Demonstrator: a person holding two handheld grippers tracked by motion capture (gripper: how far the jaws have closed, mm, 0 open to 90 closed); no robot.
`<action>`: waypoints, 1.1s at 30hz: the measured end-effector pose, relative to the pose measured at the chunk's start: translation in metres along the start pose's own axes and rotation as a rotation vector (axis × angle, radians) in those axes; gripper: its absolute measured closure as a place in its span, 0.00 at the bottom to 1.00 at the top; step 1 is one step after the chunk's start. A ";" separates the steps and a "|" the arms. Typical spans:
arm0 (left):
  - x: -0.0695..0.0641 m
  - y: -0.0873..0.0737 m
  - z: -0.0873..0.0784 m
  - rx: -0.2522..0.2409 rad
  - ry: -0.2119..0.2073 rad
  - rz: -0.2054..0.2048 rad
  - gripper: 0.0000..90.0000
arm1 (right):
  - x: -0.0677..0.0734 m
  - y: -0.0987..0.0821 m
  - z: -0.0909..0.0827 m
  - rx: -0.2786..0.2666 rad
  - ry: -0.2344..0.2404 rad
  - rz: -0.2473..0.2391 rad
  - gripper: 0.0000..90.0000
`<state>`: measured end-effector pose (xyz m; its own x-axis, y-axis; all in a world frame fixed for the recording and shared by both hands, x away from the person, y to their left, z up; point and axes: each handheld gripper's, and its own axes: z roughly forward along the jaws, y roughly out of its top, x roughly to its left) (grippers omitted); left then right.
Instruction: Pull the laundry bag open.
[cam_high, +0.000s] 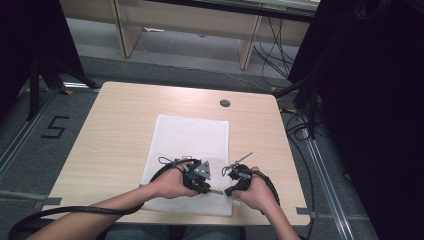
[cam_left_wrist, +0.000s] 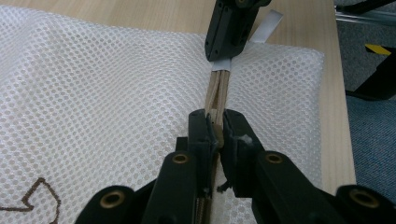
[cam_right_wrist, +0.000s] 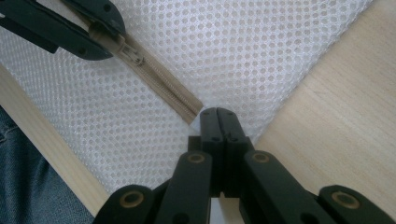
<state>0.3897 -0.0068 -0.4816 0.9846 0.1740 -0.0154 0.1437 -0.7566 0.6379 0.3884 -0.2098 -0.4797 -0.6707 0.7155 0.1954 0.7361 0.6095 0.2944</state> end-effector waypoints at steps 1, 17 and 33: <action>0.000 -0.001 0.000 -0.010 -0.007 -0.011 0.91 | 0.001 0.000 0.000 0.005 0.002 0.011 1.00; 0.000 -0.007 -0.001 -0.022 -0.013 -0.046 0.91 | 0.002 0.001 0.000 0.006 -0.007 0.012 1.00; 0.003 -0.012 -0.007 -0.012 -0.006 -0.047 0.91 | 0.002 0.001 0.000 0.006 -0.008 0.020 1.00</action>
<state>0.3903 0.0072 -0.4835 0.9774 0.2052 -0.0501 0.1884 -0.7401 0.6455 0.3877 -0.2080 -0.4791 -0.6551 0.7303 0.1939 0.7500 0.5972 0.2845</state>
